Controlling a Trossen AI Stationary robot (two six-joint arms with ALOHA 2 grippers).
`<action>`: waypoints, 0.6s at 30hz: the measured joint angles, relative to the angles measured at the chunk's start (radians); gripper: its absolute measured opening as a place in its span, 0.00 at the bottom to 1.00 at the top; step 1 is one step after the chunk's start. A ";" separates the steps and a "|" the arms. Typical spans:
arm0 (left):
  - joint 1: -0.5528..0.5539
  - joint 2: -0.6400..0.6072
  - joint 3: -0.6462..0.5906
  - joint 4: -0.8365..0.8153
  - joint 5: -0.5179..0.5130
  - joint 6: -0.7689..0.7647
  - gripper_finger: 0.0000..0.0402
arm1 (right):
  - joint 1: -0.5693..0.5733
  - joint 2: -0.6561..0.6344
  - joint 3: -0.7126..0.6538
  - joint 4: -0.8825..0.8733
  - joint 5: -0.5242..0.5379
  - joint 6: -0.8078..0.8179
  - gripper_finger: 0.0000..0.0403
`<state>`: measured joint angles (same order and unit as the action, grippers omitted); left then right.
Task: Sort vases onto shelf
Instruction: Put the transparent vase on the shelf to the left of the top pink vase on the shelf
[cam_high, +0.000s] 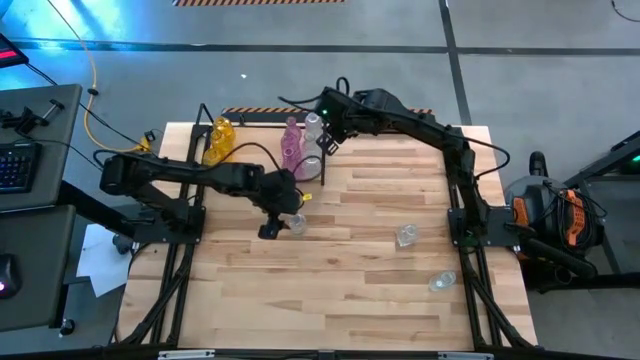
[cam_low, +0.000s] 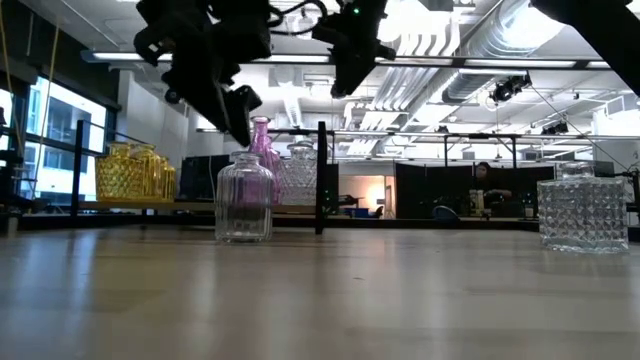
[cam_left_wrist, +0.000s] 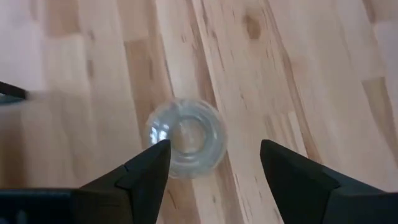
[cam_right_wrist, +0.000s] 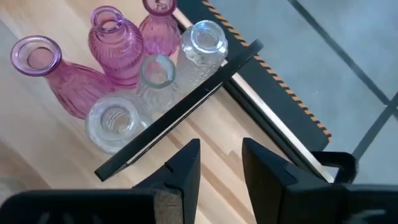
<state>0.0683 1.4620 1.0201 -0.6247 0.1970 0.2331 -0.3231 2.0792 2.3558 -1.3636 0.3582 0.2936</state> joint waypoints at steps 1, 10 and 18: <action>-0.005 0.012 0.000 -0.003 0.000 -0.002 0.60 | -0.005 0.000 0.000 0.000 -0.011 -0.003 0.24; -0.011 0.112 0.071 0.002 -0.009 0.000 0.59 | -0.011 -0.002 0.000 0.000 -0.032 -0.014 0.24; -0.026 0.194 0.094 -0.045 -0.002 -0.001 0.59 | -0.010 -0.002 0.000 -0.002 -0.034 -0.017 0.24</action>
<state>0.0426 1.6556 1.1142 -0.6693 0.1952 0.2320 -0.3332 2.0773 2.3558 -1.3656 0.3244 0.2763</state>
